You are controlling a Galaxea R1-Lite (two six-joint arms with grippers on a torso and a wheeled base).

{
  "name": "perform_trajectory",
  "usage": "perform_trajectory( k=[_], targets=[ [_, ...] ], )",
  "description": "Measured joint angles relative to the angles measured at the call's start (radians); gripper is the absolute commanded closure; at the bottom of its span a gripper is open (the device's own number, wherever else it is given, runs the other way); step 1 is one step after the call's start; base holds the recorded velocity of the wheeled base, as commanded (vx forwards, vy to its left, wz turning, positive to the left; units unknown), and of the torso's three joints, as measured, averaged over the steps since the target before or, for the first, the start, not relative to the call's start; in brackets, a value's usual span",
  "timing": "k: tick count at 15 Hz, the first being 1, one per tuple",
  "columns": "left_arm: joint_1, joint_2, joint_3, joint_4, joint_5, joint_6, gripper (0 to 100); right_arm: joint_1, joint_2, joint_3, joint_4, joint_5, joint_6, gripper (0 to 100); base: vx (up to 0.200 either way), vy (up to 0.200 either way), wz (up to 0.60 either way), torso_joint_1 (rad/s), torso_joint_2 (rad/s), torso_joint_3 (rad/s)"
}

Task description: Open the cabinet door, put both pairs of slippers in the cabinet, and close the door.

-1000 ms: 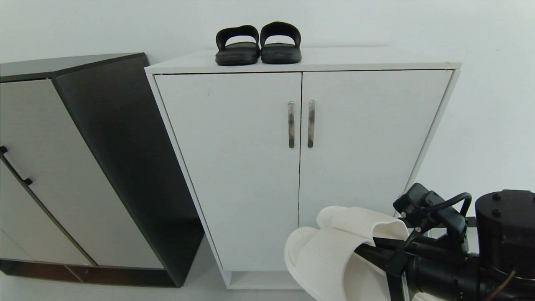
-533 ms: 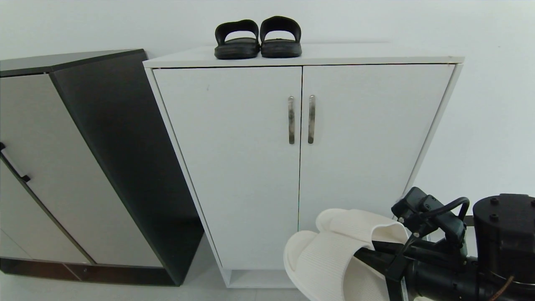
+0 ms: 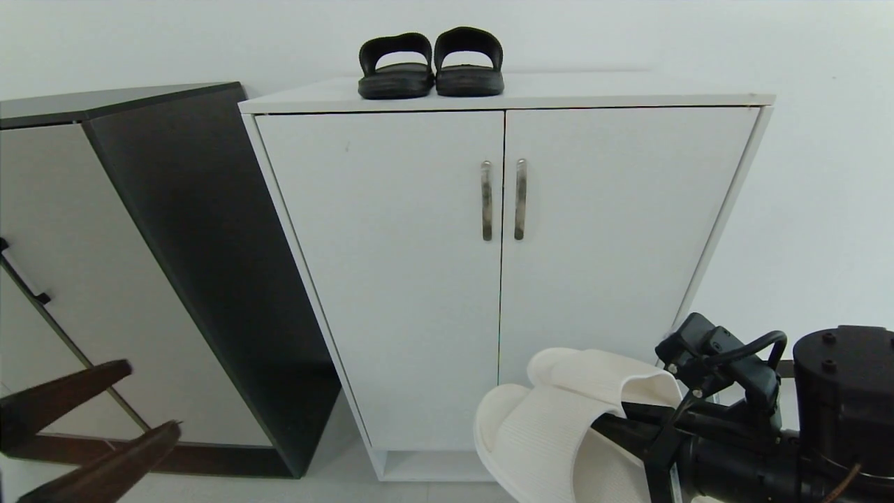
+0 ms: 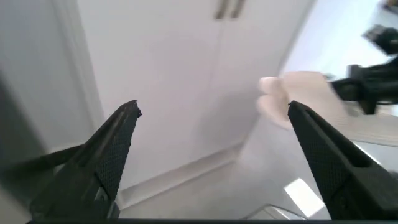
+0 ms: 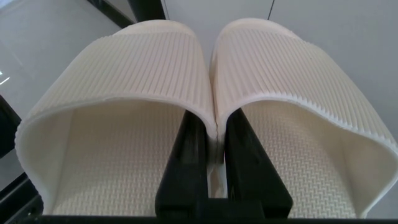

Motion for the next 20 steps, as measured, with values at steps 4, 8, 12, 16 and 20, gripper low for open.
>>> perform_trajectory(
  k=[4,8,12,16,20],
  targets=[
    [-0.271,0.284,-0.21,-0.049,0.039,0.003,0,-0.002,0.001,0.002,0.0,0.0,0.0,100,0.0,0.0,0.0,0.0,0.0,0.0],
    [-0.498,0.517,-0.436,-0.068,0.153,0.003,0,-0.003,0.012,0.004,0.001,-0.003,-0.001,100,0.0,0.0,0.0,0.0,0.0,0.0],
    [-0.593,0.713,-0.624,-0.094,0.178,0.0,0,-0.004,0.028,0.004,-0.001,-0.003,0.0,100,0.0,0.0,0.0,0.0,0.0,0.0],
    [-0.623,0.88,-0.816,-0.101,0.078,-0.094,0,-0.004,0.042,0.004,-0.008,-0.003,-0.001,100,0.0,0.0,0.0,0.0,0.0,0.0],
    [-0.629,0.973,-0.928,-0.09,0.05,-0.113,0,-0.003,0.043,0.006,-0.008,-0.002,-0.001,100,0.0,0.0,0.0,0.0,0.0,0.0]
  ],
)
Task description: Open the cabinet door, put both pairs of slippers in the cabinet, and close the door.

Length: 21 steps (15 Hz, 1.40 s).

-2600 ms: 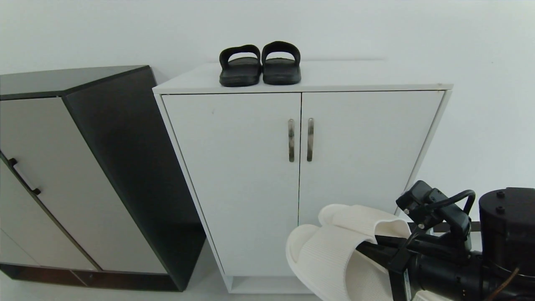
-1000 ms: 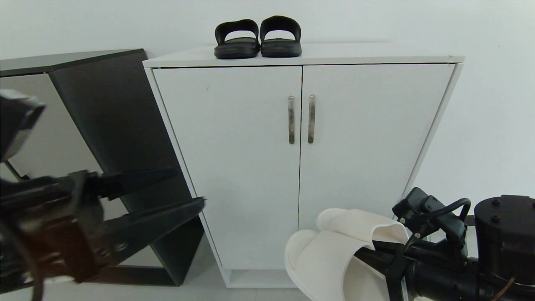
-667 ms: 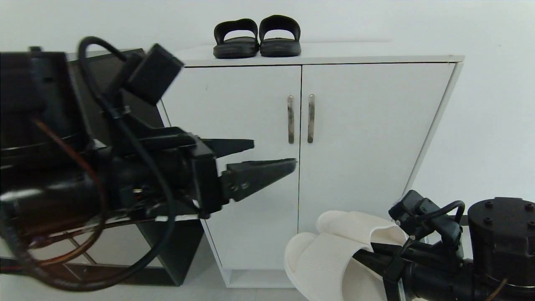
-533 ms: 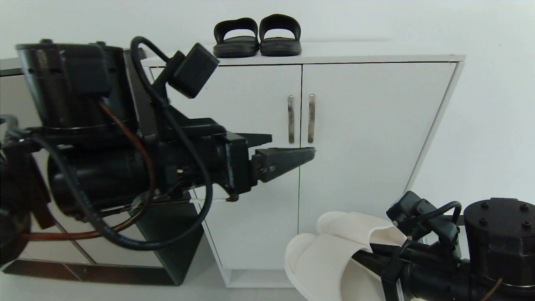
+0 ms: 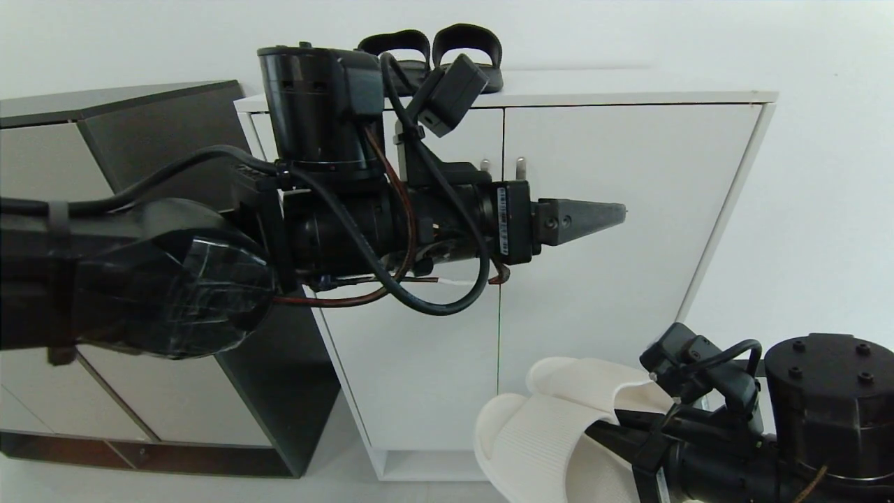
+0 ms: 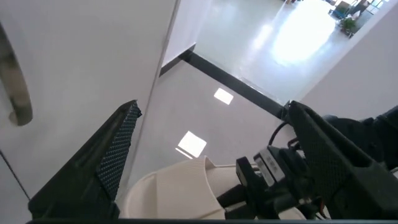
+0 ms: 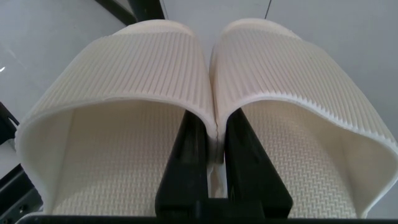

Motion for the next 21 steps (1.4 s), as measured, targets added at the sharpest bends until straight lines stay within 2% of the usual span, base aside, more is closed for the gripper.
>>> perform_trajectory(
  k=[1,2,5,8,13,21],
  targets=[
    [0.0,0.011,-0.007,-0.001,0.019,0.001,0,0.0,0.0,0.0,0.0,0.0,0.0,100,0.0,0.0,0.0,0.0,0.0,0.0],
    [0.0,0.019,-0.012,-0.004,0.071,0.004,0,0.0,0.0,0.0,0.0,0.0,0.0,100,0.0,0.0,0.0,0.0,0.0,0.0],
    [0.009,0.03,-0.022,-0.009,0.137,0.023,0,0.0,0.001,0.001,0.0,0.0,0.0,100,0.0,0.0,0.0,0.0,0.0,0.0],
    [0.045,0.055,-0.053,-0.009,0.15,0.033,0,0.0,0.002,0.004,0.0,0.0,0.0,100,0.0,0.0,0.0,0.0,0.0,0.0],
    [0.097,0.125,-0.129,-0.006,0.15,0.032,0,0.0,0.002,0.007,0.0,0.001,0.0,100,0.0,0.0,0.0,0.0,0.0,0.0],
    [0.108,0.231,-0.236,-0.002,0.146,0.026,0,0.0,0.014,0.007,0.0,0.002,0.0,100,0.0,0.0,0.0,0.0,0.0,0.0]
  ],
)
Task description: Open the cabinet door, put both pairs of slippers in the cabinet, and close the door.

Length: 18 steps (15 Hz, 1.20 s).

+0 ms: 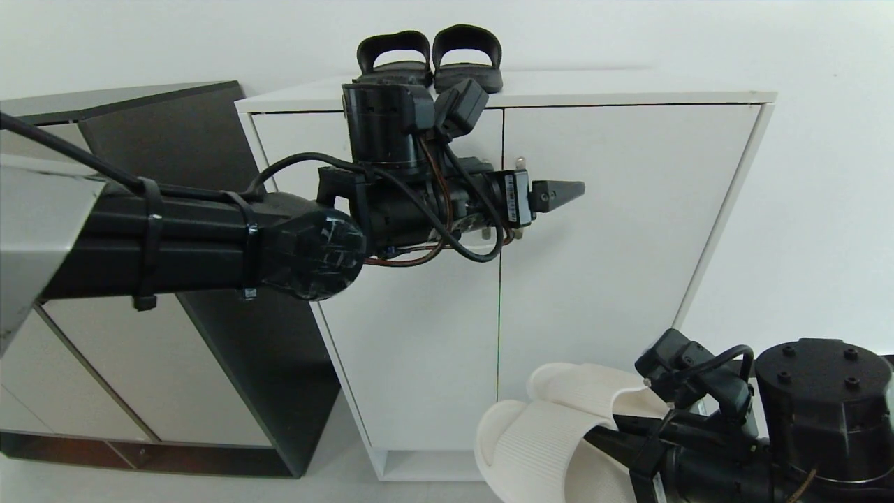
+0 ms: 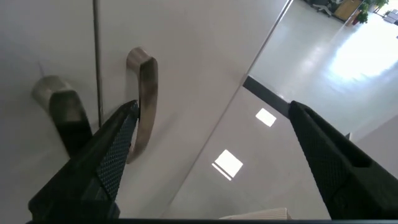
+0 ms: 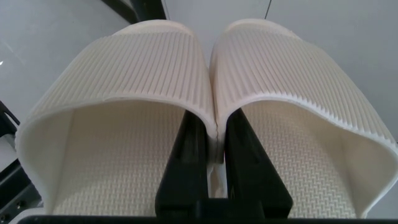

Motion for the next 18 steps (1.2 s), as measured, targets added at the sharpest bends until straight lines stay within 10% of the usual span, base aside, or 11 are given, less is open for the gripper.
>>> perform_trajectory(
  k=[1,8,18],
  targets=[
    [0.0,0.01,-0.01,0.0,0.0,0.0,100,0.0,0.001,0.0,0.0,0.0,0.0,100,0.0,0.0,0.0,0.0,0.0,0.0],
    [0.0,0.013,0.005,0.001,0.003,-0.005,100,0.0,0.001,0.018,0.002,0.056,0.001,100,0.0,0.0,0.0,0.0,0.0,0.0],
    [-0.069,-0.257,0.319,-0.009,0.004,-0.002,100,0.0,-0.078,0.084,0.004,0.233,-0.037,100,0.0,0.0,0.0,0.0,0.0,0.0]
  ],
)
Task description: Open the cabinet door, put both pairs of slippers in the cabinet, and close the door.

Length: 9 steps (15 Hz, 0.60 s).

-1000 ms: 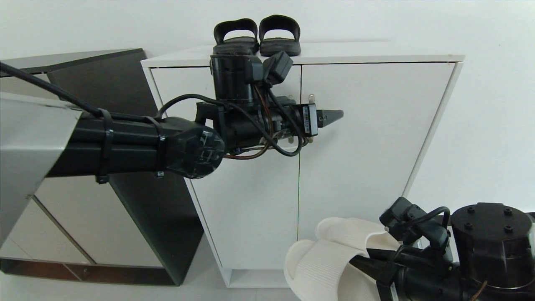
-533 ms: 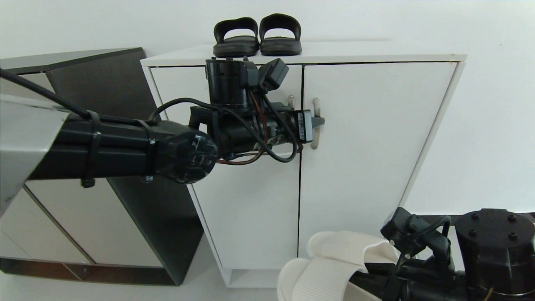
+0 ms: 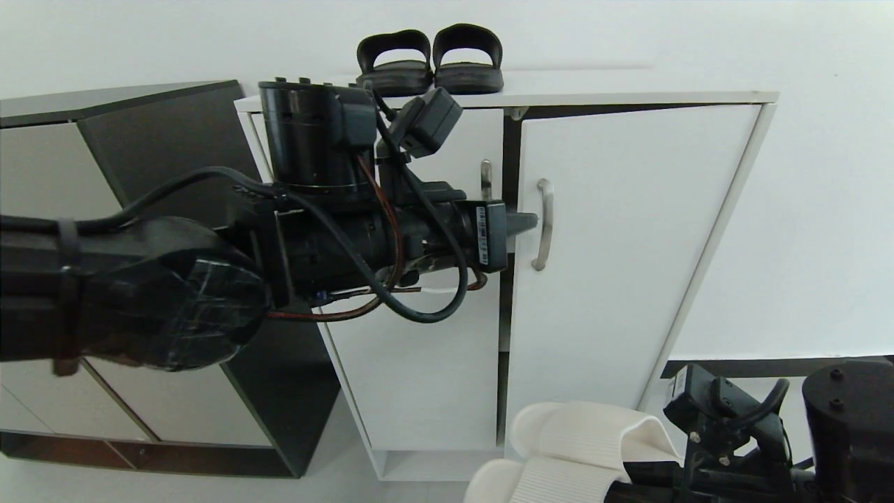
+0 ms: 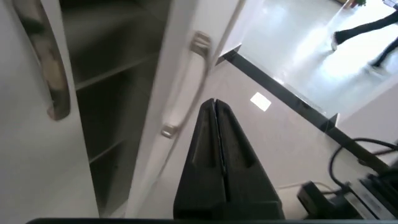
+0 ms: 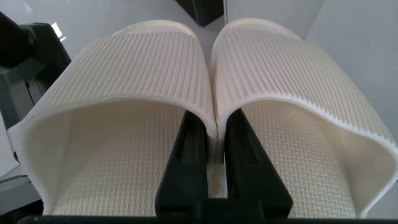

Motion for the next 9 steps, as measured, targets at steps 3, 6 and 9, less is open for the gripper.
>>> perform_trajectory(
  k=[3,6,9],
  targets=[
    [0.01,-0.073,0.05,0.001,0.0,-0.003,100,0.0,0.001,0.0,-0.001,0.0,-0.001,100,0.0,0.0,0.0,0.0,0.0,0.0],
    [0.053,-0.077,0.014,0.002,0.0,-0.005,100,0.0,0.001,-0.001,-0.002,-0.001,-0.01,100,0.0,0.0,0.0,0.0,0.0,0.0],
    [0.08,-0.029,-0.067,0.006,0.0,-0.016,100,0.0,0.001,-0.001,-0.002,-0.003,-0.013,100,0.0,0.0,0.0,0.0,0.0,0.0]
  ],
)
